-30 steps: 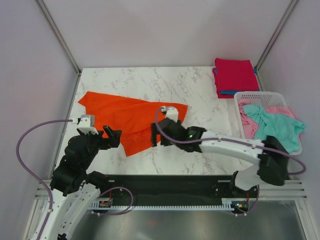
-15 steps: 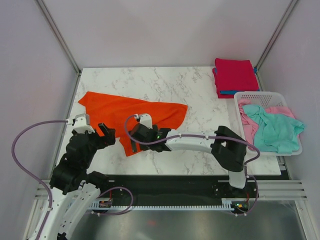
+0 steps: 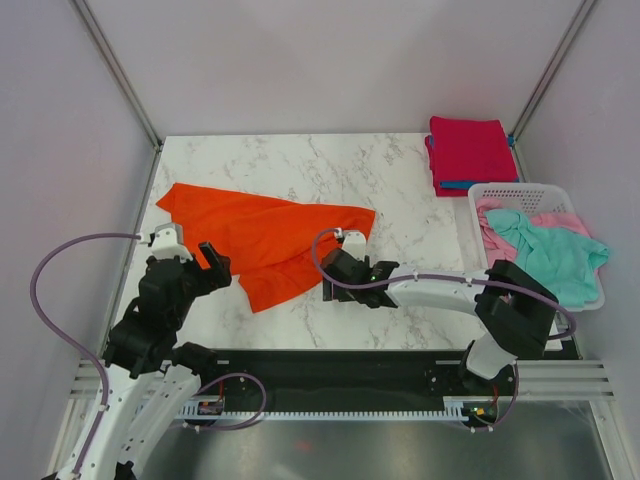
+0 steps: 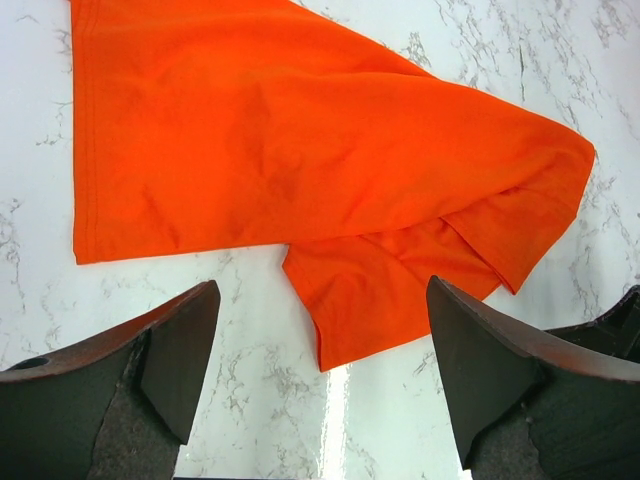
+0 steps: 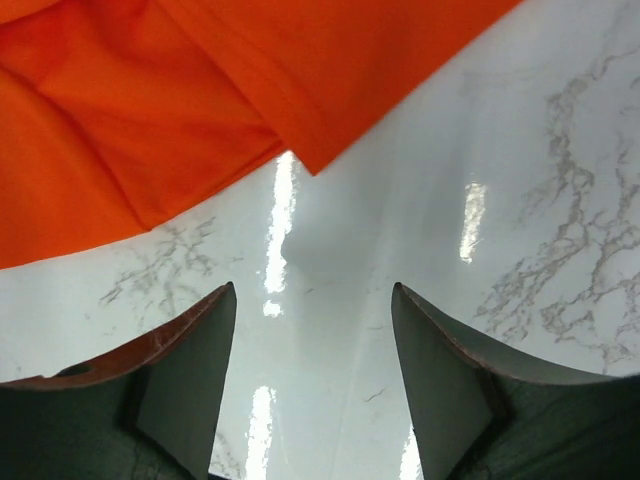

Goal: Fold and stack the t-shirts
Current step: Flatten the tshirt out

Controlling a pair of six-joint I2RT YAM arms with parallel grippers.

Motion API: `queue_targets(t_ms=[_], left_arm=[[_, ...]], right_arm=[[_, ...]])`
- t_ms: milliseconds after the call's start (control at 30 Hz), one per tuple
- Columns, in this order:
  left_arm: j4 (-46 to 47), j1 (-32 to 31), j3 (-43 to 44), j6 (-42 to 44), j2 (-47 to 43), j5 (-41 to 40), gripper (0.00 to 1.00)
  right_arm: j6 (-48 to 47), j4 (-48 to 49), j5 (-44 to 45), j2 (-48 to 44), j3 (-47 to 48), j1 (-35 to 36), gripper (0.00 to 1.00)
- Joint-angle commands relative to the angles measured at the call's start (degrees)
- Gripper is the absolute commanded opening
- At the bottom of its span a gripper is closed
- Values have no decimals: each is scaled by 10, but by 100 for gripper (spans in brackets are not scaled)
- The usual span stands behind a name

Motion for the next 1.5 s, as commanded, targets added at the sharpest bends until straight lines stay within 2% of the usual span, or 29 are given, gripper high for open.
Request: queue_targets(t_ms=[0, 433, 500, 833, 1133, 1233, 1267, 1400, 1467], left_arm=[[10, 5, 18, -8, 7, 2, 91], [10, 4, 17, -6, 3, 3, 90], [11, 4, 17, -5, 2, 4, 90], [12, 5, 16, -5, -3, 4, 91], [12, 5, 16, -4, -1, 7, 91], [13, 5, 16, -4, 1, 6, 91], [11, 5, 15, -3, 4, 6, 91], [9, 5, 16, -3, 13, -12, 92], [7, 5, 14, -5, 41, -36, 98]], right_arm=[[16, 60, -24, -13, -17, -21, 70], [-13, 75, -32, 93, 38, -56, 60], [-12, 72, -29, 101, 43, -60, 55], [-19, 52, -9, 121, 52, -67, 44], [-27, 51, 0, 140, 50, -74, 23], [-38, 52, 5, 142, 50, -79, 10], [-43, 52, 7, 144, 50, -81, 0], [-55, 50, 19, 120, 29, -103, 0], [-59, 49, 34, 103, 14, -113, 0]])
